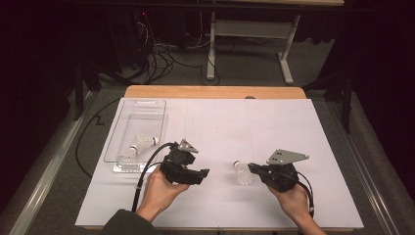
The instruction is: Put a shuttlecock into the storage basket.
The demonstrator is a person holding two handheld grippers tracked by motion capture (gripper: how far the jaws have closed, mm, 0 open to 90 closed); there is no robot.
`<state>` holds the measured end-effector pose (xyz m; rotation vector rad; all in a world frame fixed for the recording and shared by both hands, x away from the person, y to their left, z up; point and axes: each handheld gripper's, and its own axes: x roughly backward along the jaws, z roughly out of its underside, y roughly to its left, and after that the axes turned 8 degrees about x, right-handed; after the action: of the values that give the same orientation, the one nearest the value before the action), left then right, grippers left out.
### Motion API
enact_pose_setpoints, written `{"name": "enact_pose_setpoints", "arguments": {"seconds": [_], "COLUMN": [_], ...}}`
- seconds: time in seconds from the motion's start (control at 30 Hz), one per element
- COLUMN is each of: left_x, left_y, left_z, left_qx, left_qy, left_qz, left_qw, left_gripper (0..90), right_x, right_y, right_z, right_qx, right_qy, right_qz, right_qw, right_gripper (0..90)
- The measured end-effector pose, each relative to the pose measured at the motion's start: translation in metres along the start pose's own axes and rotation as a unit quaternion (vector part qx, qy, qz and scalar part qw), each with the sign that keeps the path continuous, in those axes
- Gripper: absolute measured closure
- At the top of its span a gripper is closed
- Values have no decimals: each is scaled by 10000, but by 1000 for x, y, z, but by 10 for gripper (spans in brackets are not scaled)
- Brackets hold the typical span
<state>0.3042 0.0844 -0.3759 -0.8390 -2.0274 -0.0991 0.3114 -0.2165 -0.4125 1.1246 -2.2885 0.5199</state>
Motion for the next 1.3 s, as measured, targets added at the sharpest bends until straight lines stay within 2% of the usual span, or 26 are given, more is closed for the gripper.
{"name": "enact_pose_setpoints", "arguments": {"seconds": [0.53, 0.97, 1.1, 1.3], "left_x": [-12, -22, -26, -35], "left_y": [-25, -37, -40, -40], "left_z": [-25, -34, -37, -42], "left_qx": [-193, -288, -323, -258], "left_qy": [385, 593, 728, 889], "left_qz": [70, 140, 148, 152], "left_qw": [9990, 9977, 9967, 9956], "left_gripper": [362, 352, 359, 381], "right_x": [-10, -18, -20, -21], "right_y": [2, 6, 7, 9], "right_z": [-5, -8, -10, -11], "right_qx": [140, 269, 305, 336], "right_qy": [81, 165, 165, 147], "right_qz": [61, 85, 70, 69], "right_qw": [9999, 9995, 9994, 9993], "right_gripper": [900, 900, 900, 900]}}
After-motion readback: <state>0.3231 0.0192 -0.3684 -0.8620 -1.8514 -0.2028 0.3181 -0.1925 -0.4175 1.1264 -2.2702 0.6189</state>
